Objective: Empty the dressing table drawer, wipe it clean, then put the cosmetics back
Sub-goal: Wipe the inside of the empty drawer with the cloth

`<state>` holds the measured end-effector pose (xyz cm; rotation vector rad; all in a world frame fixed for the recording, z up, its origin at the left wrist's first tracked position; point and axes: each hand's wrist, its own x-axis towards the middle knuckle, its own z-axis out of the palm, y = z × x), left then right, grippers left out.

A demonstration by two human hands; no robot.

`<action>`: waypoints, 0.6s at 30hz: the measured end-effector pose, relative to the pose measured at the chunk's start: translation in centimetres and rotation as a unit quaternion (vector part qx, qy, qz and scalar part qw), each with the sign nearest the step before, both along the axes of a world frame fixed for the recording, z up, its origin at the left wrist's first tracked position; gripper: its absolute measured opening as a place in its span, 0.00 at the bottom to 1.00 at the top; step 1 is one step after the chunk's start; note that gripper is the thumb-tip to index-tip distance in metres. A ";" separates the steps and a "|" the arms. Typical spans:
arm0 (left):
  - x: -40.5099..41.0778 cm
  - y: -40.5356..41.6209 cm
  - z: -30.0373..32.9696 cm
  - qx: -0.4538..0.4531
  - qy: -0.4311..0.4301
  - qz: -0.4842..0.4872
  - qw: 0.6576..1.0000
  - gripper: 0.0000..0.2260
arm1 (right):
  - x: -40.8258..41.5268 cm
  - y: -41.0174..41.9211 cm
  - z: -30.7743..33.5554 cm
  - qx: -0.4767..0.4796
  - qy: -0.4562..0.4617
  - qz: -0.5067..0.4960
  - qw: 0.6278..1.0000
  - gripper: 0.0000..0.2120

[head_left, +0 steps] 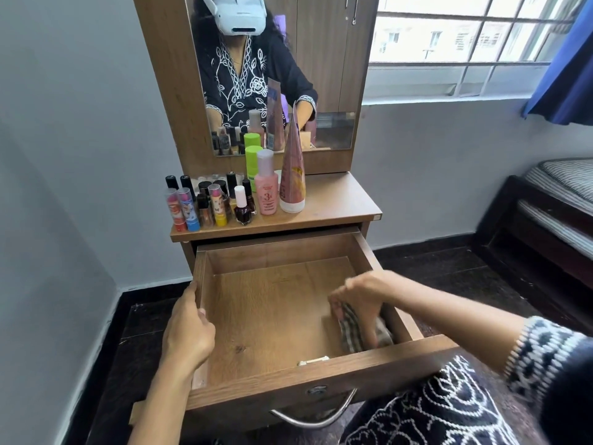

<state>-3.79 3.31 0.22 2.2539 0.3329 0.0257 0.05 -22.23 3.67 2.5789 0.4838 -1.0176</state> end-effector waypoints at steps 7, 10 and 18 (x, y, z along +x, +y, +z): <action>0.0 -0.1 -0.1 -0.005 -0.005 0.002 1.000 0.24 | -2.6 -2.0 -1.1 0.105 -0.084 0.000 0.991 0.30; 0.1 0.0 -0.2 -0.010 0.001 0.011 1.000 0.24 | -2.1 -2.3 -1.7 0.148 -0.120 -0.022 0.981 0.31; 0.0 0.0 0.0 -0.011 -0.009 0.008 1.000 0.24 | 4.2 -1.4 -1.1 0.151 -0.141 -0.078 0.975 0.25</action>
